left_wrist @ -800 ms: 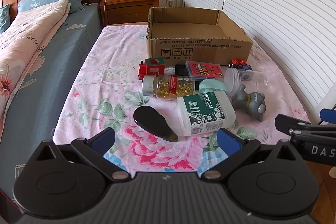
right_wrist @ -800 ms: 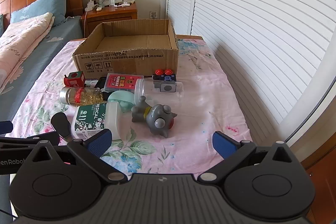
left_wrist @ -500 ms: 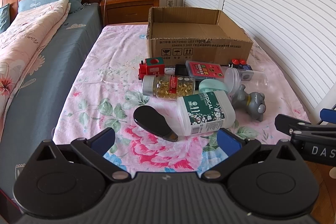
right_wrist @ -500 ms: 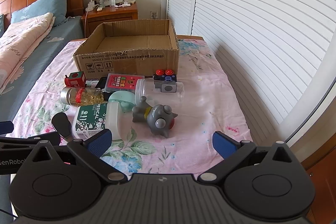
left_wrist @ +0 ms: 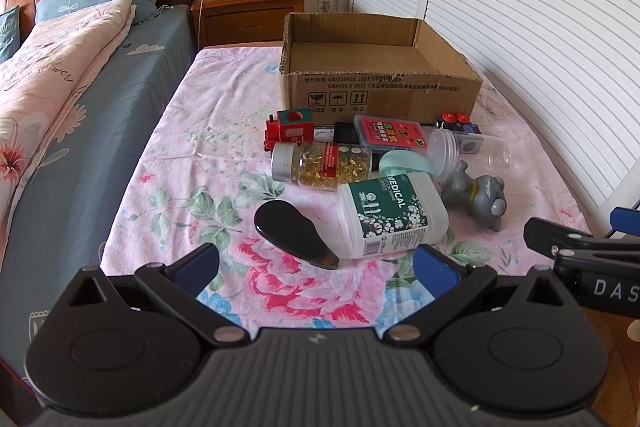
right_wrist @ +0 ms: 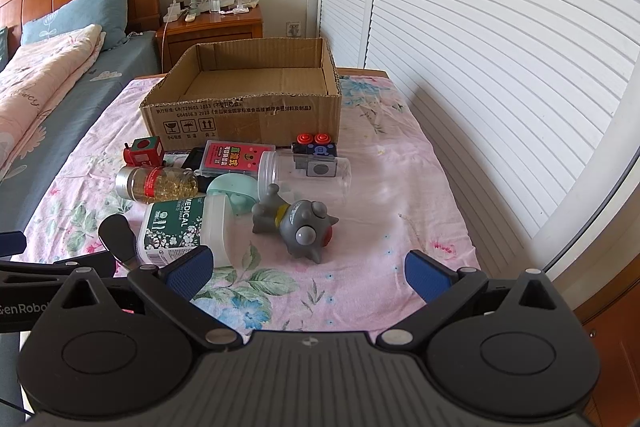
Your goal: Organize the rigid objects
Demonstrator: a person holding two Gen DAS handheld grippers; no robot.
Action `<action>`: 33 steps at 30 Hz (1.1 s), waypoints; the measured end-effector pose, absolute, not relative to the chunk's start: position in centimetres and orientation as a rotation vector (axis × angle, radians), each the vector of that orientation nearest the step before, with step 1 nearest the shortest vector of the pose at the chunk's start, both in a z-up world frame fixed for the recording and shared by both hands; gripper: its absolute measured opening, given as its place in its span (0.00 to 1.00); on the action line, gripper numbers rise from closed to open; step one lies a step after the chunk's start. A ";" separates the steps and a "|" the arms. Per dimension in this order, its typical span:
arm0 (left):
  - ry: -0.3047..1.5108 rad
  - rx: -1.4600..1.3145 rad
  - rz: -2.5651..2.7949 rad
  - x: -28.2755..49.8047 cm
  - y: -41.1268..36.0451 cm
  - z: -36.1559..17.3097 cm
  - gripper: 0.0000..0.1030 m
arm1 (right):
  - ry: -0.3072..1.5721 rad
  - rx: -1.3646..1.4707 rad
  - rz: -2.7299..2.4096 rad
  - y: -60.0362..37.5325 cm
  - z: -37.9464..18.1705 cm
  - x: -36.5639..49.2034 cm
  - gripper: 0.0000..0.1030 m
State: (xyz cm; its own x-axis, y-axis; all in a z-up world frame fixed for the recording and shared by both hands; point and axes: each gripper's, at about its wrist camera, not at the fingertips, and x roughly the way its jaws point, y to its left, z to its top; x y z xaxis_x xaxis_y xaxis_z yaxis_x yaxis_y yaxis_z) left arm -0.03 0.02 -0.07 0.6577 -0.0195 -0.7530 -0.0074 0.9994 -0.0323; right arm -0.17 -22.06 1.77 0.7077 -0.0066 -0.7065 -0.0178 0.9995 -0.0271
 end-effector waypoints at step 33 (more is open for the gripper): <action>0.852 -0.034 -0.008 0.0 0.0 0.2 0.99 | 0.781 -0.036 0.005 -22.0 2.0 -0.2 1.00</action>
